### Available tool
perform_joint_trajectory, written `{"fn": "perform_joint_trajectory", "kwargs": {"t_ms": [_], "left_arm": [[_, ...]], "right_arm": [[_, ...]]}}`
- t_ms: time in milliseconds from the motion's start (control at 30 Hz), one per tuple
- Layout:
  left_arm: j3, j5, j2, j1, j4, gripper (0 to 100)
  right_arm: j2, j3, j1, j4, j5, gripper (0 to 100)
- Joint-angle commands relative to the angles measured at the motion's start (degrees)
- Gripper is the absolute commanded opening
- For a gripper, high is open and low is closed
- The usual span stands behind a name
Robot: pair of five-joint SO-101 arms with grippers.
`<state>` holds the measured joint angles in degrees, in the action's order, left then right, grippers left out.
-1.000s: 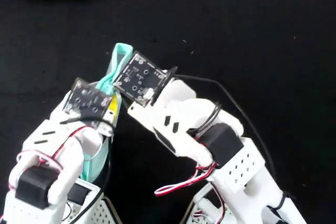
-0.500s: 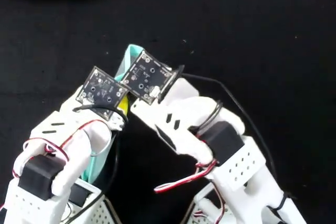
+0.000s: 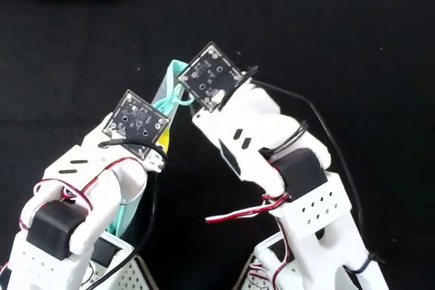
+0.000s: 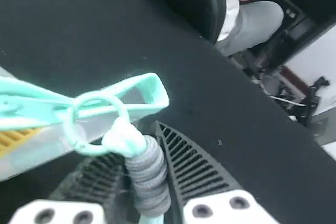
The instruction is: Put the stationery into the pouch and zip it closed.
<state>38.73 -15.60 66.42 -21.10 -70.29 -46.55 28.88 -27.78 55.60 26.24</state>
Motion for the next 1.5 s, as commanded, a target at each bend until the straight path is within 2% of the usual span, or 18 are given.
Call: {"fn": "perform_joint_trajectory", "kwargs": {"t_ms": [0,367,700,900,1033,1100,1267,1467], "left_arm": [[1.5,0.5,-0.9,-0.2,-2.7,3],[6.1,0.3,10.7,-0.2,-4.4,3],[8.9,-0.8,15.6,0.0,-4.5,3],[8.8,-1.0,15.6,3.5,-4.6,3],[8.9,-1.0,15.5,3.2,-4.3,3],[8.9,-1.0,15.5,3.1,-3.5,3],[8.9,-1.0,15.4,3.0,-1.9,3],[8.9,-1.0,15.4,3.0,-2.1,3]], "right_arm": [[0.2,-0.2,2.5,-2.1,2.8,1.2],[0.2,9.5,2.7,-12.0,4.7,1.1],[8.0,10.9,11.0,-18.8,6.2,1.1],[7.4,10.9,10.0,-18.6,5.9,1.1],[1.9,10.9,9.8,-15.2,0.4,1.2],[-2.4,11.1,8.1,-11.7,-0.1,3.5],[-10.9,11.1,0.4,-3.0,-0.1,20.4],[-9.5,10.9,-5.0,-2.9,-0.1,15.3]]}}
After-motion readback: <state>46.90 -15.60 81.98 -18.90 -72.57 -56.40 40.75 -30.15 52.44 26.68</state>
